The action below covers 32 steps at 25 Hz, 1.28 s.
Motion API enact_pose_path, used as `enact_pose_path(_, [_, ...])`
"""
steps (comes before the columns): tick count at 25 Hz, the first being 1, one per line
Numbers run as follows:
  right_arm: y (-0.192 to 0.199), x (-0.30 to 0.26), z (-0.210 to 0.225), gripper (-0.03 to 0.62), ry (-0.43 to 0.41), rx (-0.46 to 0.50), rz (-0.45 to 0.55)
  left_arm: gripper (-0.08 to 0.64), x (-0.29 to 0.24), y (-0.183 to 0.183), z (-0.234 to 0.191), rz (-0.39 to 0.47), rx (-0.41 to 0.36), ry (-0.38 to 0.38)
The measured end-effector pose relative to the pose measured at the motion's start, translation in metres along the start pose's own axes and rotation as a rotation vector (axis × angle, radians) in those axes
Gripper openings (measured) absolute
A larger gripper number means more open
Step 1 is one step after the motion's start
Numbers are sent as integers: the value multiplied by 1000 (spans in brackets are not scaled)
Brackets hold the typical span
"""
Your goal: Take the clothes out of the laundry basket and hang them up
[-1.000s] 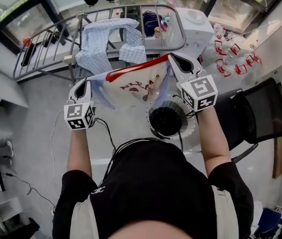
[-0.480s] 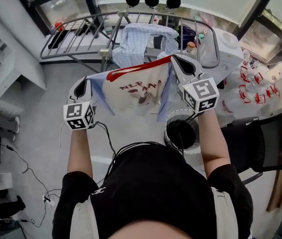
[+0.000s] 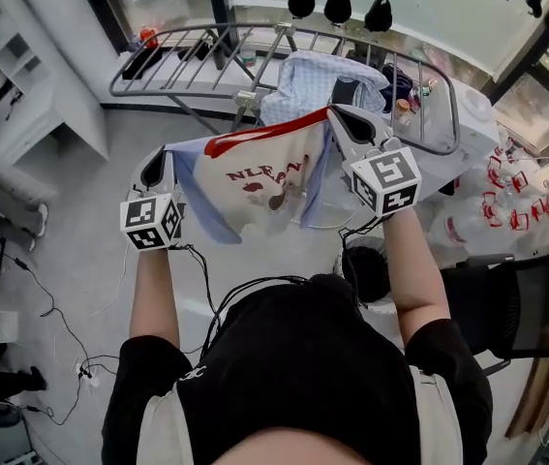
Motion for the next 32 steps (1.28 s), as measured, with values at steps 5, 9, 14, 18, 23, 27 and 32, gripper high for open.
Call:
enact_pose_path(5, [-7,-21,-13,17,-59,18,1,11,6,0,-23,4,27,-56])
enact_pose_path(9, [-9,-40,-15,17,-89,34,17,11,3,-6,-39,14,15,-89])
enact_pose_path(14, [-8,-68,-12,17,-117,46,34,11,-11,-14,-59,24,-21,-129])
enact_pose_path(18, [-15,-98,-3,17,-129,56,53,11,-29,-22,-76,31,-56,-154])
enact_pose_path(23, [-21,-137,15,17,-140,71,72,11,-61,-35,-97,44,-73,-166])
enact_pose_path(27, [-31,-175,40,17,-139,93,82,11,-100,-51,-116,64,-84,-169])
enact_pose_path(32, [-50,-233,77,17,-122,116,92,11,-161,-82,-145,86,-111,-162])
Point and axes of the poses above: the fingertips, and each gripper's own axes: x backward along the fingers, z to its right, y out of its underside, the point moved 5 cm from there along x, backward along the fingers, and after that the axes turned 3 degrees about -z, right-handed, at the moved point
